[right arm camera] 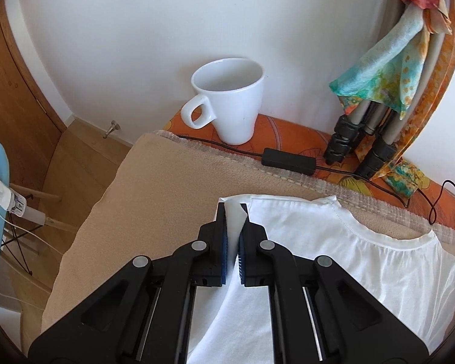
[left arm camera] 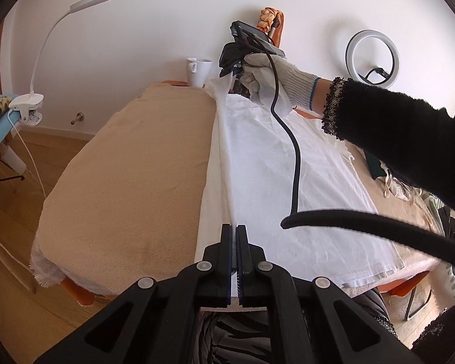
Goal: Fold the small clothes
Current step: 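Fold the grasped side over toward the shirt's middle and open the right gripper, then move the right gripper across to the shirt's other side and sleeve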
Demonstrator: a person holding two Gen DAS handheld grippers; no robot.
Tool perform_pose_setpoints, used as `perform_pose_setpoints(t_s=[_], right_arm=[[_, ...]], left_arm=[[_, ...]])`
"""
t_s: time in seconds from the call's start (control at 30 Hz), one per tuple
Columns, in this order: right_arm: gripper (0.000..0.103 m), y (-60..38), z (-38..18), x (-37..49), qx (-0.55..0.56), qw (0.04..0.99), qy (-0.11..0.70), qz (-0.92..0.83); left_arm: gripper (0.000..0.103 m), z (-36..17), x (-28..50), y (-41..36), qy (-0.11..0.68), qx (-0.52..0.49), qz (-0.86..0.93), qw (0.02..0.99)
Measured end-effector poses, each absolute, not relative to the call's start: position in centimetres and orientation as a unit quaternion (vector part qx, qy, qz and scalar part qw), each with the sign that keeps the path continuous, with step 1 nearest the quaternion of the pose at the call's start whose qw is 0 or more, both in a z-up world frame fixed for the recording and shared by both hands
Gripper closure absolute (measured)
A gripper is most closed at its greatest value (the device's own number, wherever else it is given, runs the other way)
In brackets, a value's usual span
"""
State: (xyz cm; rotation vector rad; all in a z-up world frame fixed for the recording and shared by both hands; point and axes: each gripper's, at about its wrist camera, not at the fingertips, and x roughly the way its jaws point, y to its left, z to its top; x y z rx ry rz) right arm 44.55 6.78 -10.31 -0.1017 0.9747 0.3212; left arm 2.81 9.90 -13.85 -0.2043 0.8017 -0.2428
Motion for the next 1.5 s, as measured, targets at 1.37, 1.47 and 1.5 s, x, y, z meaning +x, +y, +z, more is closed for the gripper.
perform_pose_setpoints(t_s=[1.37,1.47,1.5], right_arm=[[0.049,-10.9,-7.0,38.0,-0.001,0.897,0.432,0.093],[0.049,-11.9,-5.1,34.6,0.013,0.898,0.422,0.123],[0.049,-12.3,-4.7,33.3,0.016,0.898,0.419,0.131]], left_arm=[[0.074,-16.0,1.6,7.0,0.443,-0.027,-0.092,0.891],[0.069,-16.9,2.3,8.9,0.455,-0.073,-0.09,0.883],[0.069,-17.3,2.6,9.5,0.459,-0.092,-0.086,0.879]])
